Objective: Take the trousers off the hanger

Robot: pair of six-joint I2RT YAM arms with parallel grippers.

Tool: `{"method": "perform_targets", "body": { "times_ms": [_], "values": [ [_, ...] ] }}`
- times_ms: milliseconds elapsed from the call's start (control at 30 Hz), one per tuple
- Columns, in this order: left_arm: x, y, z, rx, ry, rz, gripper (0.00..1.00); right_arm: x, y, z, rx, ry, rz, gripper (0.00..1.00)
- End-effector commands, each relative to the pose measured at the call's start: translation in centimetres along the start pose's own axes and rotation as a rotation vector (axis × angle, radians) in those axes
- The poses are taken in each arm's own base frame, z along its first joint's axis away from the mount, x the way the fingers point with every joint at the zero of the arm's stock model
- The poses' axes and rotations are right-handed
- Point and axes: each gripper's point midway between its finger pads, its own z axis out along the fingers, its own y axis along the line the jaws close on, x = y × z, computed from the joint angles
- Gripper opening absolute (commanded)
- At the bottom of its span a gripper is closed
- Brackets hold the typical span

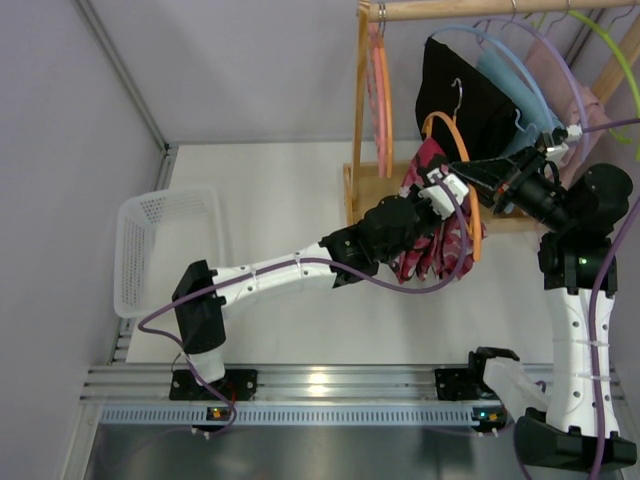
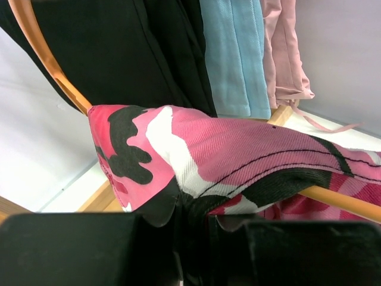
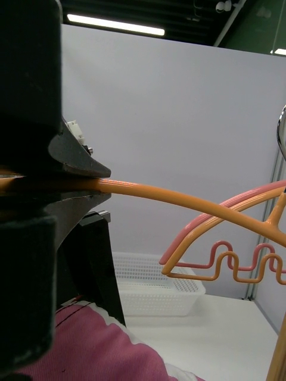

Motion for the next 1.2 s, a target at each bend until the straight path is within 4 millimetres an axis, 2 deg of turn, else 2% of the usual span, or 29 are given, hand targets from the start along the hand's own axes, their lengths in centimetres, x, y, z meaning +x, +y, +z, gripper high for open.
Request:
{"method": "perform_targets", "body": {
  "times_ms": [0,200,333,400,533,633,767,867,1067,1167],
  "values": [
    [-1.1,4.1,1.0,-0.11,-0.024,-0.019,0.0,2.0,7.2,-2.2,-0.185,0.012,-0.225,0.0],
    [-2.7,4.8,0.8,-0.106,-0.058,-0.03,0.0,1.9,6.1,-2.1,-0.172,0.005,-0.229,0.0],
    [-5.2,5.1,0.3,-0.086,-0.11,-0.024,0.0,1.4,3.0,-1.4,-0.121,0.003,-0.192,0.0],
    [-6.3,5.1,-0.1,-0.064,-0.134,-0.018,0.0,1.3,2.1,-1.3,-0.1,-0.006,-0.207,0.0],
    [-6.8,5.3,-0.9,-0.058,-0.142,-0.001,0.0,0.5,0.9,-1.2,-0.057,-0.028,-0.218,0.0],
    [-7.1,5.5,-1.5,-0.053,-0.145,0.007,0.0,-0.7,0.6,-1.4,-0.025,-0.068,-0.248,0.0],
    [-7.7,5.7,-2.1,-0.047,-0.158,0.006,0.0,-2.9,-0.8,-1.9,0.053,-0.138,-0.31,0.0],
    [-8.3,5.8,-2.4,-0.042,-0.169,0.005,0.0,-3.8,-1.8,-2.1,0.105,-0.167,-0.345,0.0],
    [-9.0,5.0,-2.5,0.01,-0.176,-0.008,0.0,-4.2,-2.4,-2.3,0.147,-0.185,-0.405,0.0],
    [-9.0,4.8,-2.4,0.021,-0.175,-0.003,0.0,-4.3,-1.9,-2.4,0.148,-0.191,-0.428,0.0]
  ]
}}
